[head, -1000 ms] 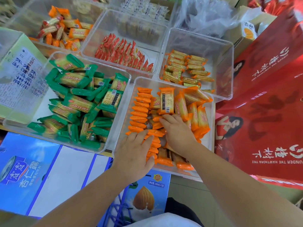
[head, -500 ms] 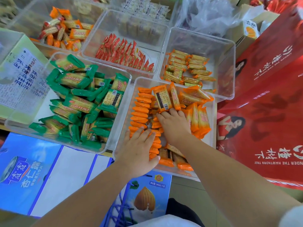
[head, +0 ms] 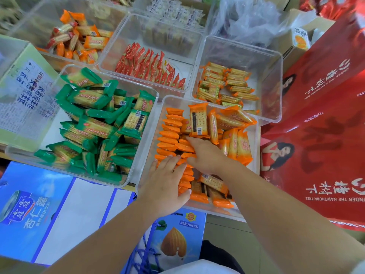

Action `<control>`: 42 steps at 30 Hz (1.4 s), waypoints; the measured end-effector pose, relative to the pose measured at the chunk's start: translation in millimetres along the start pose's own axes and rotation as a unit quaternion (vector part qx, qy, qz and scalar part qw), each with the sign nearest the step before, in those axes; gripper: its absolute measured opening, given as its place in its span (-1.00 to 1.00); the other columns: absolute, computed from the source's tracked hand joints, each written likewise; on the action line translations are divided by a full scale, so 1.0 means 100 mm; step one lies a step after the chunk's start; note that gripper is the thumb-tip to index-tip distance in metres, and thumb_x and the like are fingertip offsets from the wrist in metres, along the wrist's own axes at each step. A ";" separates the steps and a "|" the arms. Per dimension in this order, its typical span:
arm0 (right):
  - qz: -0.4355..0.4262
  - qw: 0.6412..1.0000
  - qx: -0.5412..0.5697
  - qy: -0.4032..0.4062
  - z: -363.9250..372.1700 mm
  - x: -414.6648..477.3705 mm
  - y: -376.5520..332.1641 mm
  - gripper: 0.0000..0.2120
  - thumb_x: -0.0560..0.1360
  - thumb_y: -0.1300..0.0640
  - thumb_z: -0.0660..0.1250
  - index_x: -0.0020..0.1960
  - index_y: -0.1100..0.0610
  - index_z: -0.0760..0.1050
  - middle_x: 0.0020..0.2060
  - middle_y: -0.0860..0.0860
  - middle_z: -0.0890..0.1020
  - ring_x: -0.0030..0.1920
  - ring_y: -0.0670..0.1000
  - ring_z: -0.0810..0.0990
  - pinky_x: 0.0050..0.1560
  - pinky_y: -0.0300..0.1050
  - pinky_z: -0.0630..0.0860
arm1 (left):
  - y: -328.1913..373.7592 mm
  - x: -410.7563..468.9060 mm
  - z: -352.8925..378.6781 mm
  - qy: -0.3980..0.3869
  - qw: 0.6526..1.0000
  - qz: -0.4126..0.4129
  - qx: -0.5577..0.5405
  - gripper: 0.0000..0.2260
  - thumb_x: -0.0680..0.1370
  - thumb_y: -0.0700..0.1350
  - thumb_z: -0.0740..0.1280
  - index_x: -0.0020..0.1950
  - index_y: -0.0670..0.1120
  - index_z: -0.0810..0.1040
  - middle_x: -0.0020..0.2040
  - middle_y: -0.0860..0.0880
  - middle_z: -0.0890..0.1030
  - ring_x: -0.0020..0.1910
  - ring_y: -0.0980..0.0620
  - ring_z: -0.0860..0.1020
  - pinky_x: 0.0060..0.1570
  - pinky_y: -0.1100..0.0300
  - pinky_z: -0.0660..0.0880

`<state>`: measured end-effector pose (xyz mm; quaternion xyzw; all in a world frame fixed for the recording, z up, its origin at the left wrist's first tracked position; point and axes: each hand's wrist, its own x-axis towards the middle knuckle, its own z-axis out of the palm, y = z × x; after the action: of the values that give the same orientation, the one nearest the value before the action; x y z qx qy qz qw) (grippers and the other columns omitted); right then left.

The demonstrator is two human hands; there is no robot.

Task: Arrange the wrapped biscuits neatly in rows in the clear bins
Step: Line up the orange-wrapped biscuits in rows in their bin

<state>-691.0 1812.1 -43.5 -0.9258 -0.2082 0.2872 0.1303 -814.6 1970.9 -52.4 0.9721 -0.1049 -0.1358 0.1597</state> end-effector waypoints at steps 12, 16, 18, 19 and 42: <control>0.030 0.977 0.169 0.124 0.25 -0.09 -0.22 -0.33 0.55 -0.01 0.33 0.59 0.09 0.18 0.51 0.10 0.35 0.48 0.11 0.34 0.43 0.06 0.35 | 0.01 0.07 0.03 0.025 0.998 -0.057 -0.023 -0.16 0.48 0.31 0.11 0.66 0.05 -0.14 0.66 0.04 -0.21 0.63 -0.01 -0.21 0.57 -0.09 -0.22; 0.022 0.979 0.192 0.070 0.12 -0.18 -0.05 -0.36 0.58 0.16 0.25 0.61 0.06 0.13 0.47 0.10 0.41 0.38 0.10 0.46 0.33 0.01 0.44 | -0.01 0.15 -0.03 0.047 0.997 -0.042 -0.044 -0.17 0.50 0.22 0.21 0.67 -0.01 -0.07 0.67 -0.01 -0.13 0.63 -0.04 -0.13 0.59 -0.10 -0.15; 0.024 0.985 0.161 0.057 0.07 -0.20 0.01 -0.36 0.54 0.24 0.25 0.58 0.04 0.16 0.35 0.10 0.50 0.23 0.10 0.56 0.13 0.04 0.55 | -0.02 0.24 -0.07 0.049 0.998 -0.020 -0.023 -0.18 0.52 0.22 0.24 0.67 -0.03 -0.02 0.68 -0.03 -0.10 0.64 -0.06 -0.10 0.59 -0.14 -0.12; 0.027 0.988 0.143 0.057 0.06 -0.20 0.02 -0.36 0.52 0.26 0.28 0.55 0.03 0.19 0.29 0.09 0.54 0.18 0.11 0.58 0.02 0.02 0.56 | -0.02 0.28 -0.09 0.042 0.999 -0.012 -0.005 -0.19 0.53 0.23 0.25 0.67 -0.03 -0.01 0.68 -0.03 -0.10 0.64 -0.07 -0.10 0.59 -0.16 -0.13; 0.115 0.987 -0.112 0.012 0.21 -0.10 -0.04 -0.38 0.48 0.10 0.42 0.46 0.13 0.24 0.39 0.13 0.30 0.24 0.23 0.51 0.00 0.03 0.43 | -0.09 0.48 0.03 -0.003 0.997 -0.006 0.079 -0.10 0.43 0.52 0.10 0.64 0.05 0.06 0.66 0.00 0.05 0.63 -0.06 -0.19 0.50 -0.28 -0.34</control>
<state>-711.9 1814.0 -54.4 -0.9557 -0.1292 0.2642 -0.0052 -769.4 1966.5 -69.2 0.9819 -0.1096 -0.1311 0.0816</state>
